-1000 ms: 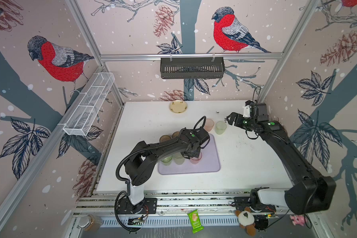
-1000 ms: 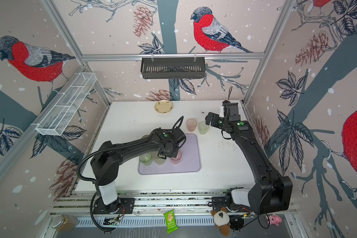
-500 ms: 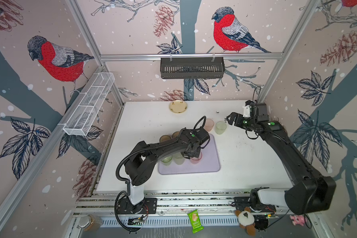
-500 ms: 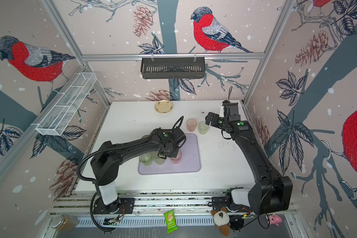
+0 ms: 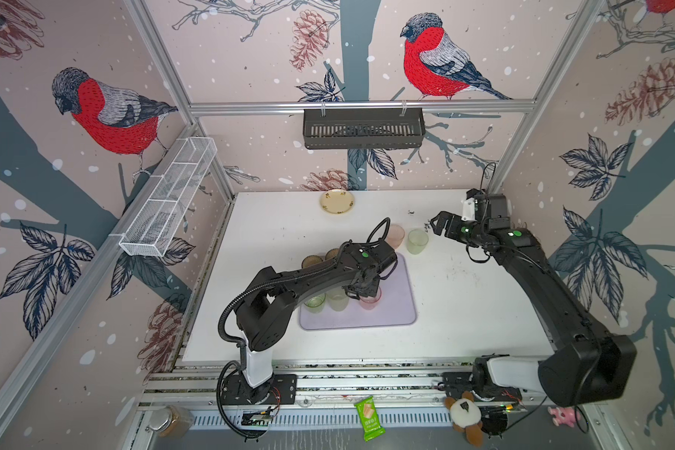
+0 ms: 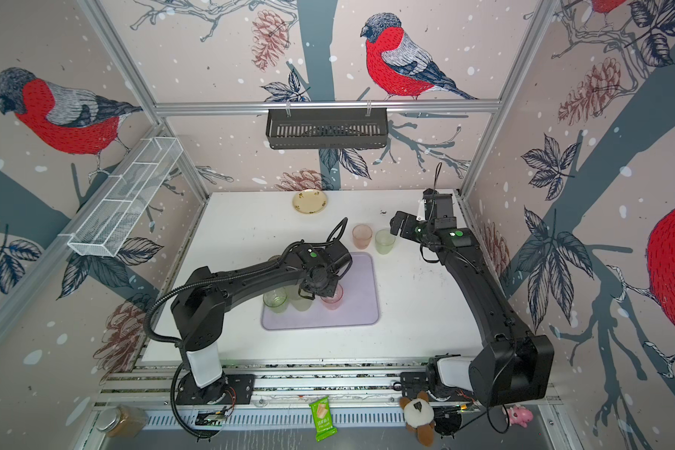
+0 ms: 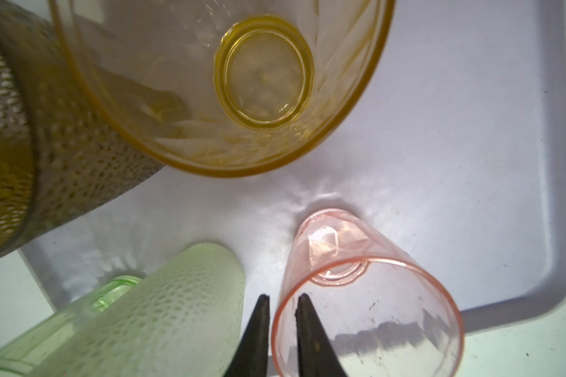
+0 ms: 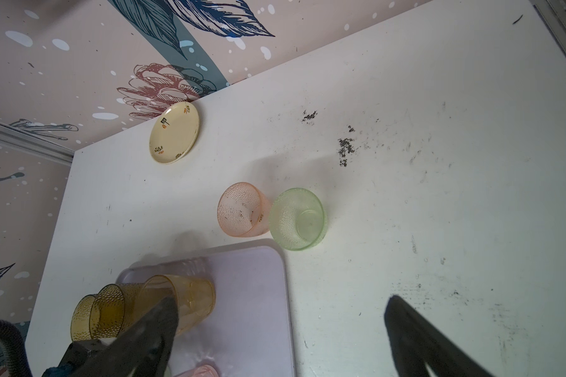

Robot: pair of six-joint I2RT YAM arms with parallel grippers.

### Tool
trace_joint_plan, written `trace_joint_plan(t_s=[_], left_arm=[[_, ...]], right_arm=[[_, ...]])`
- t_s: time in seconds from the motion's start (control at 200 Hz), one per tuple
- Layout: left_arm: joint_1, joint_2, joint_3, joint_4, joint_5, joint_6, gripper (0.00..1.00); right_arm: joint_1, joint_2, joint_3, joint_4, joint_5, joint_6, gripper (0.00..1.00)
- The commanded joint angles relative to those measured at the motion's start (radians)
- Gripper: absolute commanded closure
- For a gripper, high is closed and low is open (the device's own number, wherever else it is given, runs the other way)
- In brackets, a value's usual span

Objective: Place the glasses into the tray
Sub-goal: Place the glass on the tray.

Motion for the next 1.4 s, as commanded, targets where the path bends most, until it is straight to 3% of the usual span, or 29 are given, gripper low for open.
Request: trace_joint_plan(t_s=[0.0,0.495,0.921,1.391], left_arm=[[-0.001,-0.002,0.01,-0.027,-0.03,0.0,0.8],[-0.001,-0.031,0.033,-0.055,-0.039,-0.003,0.54],[-0.001,-0.058,0.133,-0.129,-0.084,-0.002,0.04],[0.026,-0.087,0.359,-0.16,-0.108,0.005,0.04]], right_arm=[[-0.004,-0.007,0.006,0.007,0.013,-0.003,0.0],[-0.01,-0.009,0.001,0.003,0.018,0.0,0.0],[-0.016,-0.009,0.016,-0.014,0.034,-0.007,0.0],[-0.019,0.086,0.144,-0.173,0.142,-0.063,0.01]])
